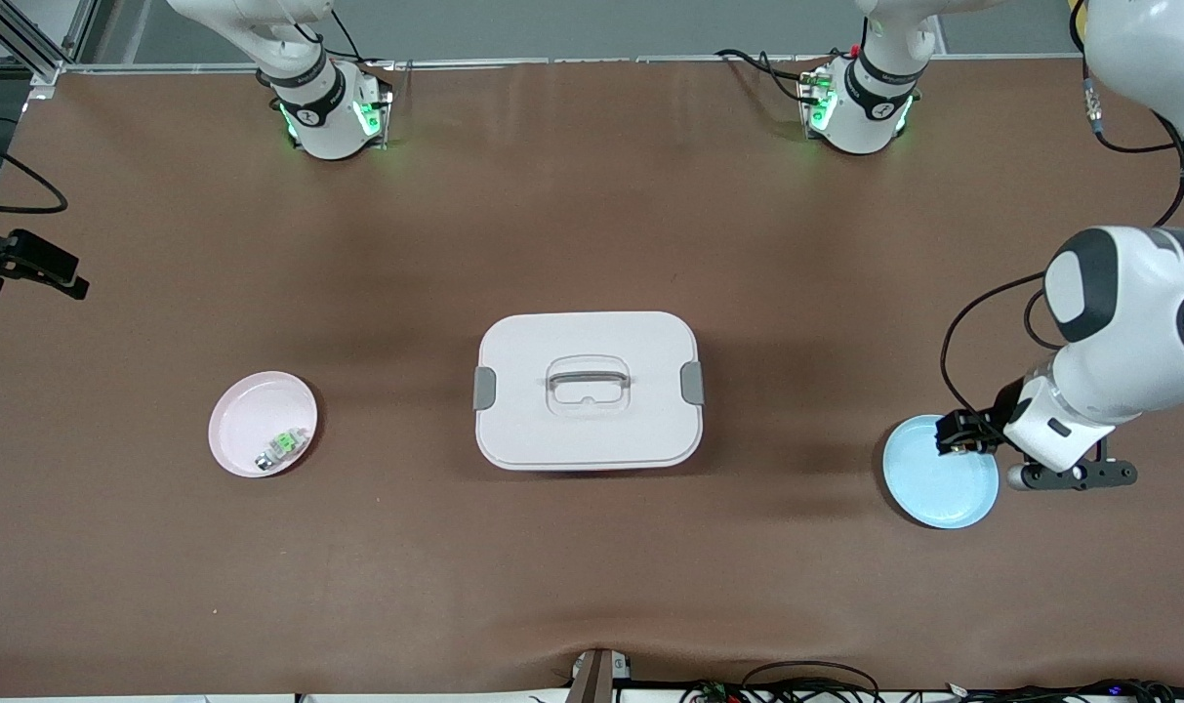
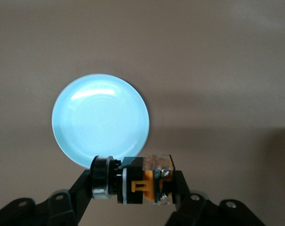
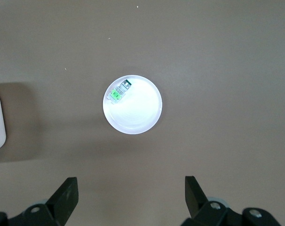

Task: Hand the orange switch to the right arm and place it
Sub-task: 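Lift the orange switch with the left gripper toward the white box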

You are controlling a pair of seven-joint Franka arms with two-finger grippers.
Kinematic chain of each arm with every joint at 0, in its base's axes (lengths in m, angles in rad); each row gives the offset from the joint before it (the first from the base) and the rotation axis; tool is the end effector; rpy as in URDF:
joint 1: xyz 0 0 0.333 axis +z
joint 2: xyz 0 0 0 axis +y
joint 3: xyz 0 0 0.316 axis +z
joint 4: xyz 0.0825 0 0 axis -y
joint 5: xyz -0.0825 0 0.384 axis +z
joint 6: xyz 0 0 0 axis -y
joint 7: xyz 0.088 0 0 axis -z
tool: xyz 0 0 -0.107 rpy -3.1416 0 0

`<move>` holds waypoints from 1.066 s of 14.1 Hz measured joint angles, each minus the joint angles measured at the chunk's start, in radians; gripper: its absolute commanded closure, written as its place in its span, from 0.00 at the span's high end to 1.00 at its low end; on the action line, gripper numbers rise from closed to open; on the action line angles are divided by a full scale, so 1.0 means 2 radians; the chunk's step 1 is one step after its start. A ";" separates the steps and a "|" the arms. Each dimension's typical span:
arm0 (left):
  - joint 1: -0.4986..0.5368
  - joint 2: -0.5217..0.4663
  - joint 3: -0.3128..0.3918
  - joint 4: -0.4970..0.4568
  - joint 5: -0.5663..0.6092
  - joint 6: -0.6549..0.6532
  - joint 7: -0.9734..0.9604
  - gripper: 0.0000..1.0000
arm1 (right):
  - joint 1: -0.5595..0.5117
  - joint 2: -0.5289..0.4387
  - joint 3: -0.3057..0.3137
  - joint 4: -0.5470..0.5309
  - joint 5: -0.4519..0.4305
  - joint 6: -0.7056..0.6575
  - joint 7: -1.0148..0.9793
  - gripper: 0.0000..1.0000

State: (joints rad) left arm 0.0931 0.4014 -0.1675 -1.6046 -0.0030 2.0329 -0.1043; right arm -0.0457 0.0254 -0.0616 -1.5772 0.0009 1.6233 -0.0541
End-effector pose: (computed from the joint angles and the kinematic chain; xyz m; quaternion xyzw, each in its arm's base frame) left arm 0.6719 -0.0368 0.4032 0.9990 0.0226 0.0131 0.0351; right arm 0.5639 -0.0602 0.6119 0.9996 -0.0266 0.0103 0.0012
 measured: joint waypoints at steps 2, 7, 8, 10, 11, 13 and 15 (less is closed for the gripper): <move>0.000 -0.016 -0.009 0.000 -0.018 -0.045 -0.016 0.16 | 0.000 -0.001 0.000 0.002 0.000 -0.003 0.000 1.00; 0.000 -0.053 -0.055 0.000 -0.035 -0.130 -0.122 0.16 | -0.009 -0.001 -0.001 0.016 0.000 -0.024 0.000 1.00; 0.000 -0.060 -0.066 0.000 -0.044 -0.138 -0.148 0.16 | -0.013 -0.001 -0.001 0.016 0.000 -0.024 -0.001 1.00; -0.001 -0.069 -0.090 0.000 -0.061 -0.143 -0.205 0.15 | -0.015 -0.001 -0.001 0.016 0.001 -0.028 -0.001 1.00; -0.002 -0.071 -0.103 0.002 -0.065 -0.143 -0.236 0.11 | -0.015 -0.001 0.000 0.016 0.005 -0.034 -0.001 1.00; -0.004 -0.070 -0.134 0.010 -0.076 -0.143 -0.293 0.08 | -0.015 -0.001 0.000 0.015 0.039 -0.047 0.000 1.00; -0.008 -0.067 -0.152 0.020 -0.111 -0.142 -0.333 0.08 | -0.019 -0.001 0.000 0.005 0.090 -0.056 0.002 1.00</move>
State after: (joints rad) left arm 0.0768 0.2668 -0.4715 -1.5652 -0.2240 1.7481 -0.7705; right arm -0.0839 0.0230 -0.0616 -1.5674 0.1810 1.5115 -0.0499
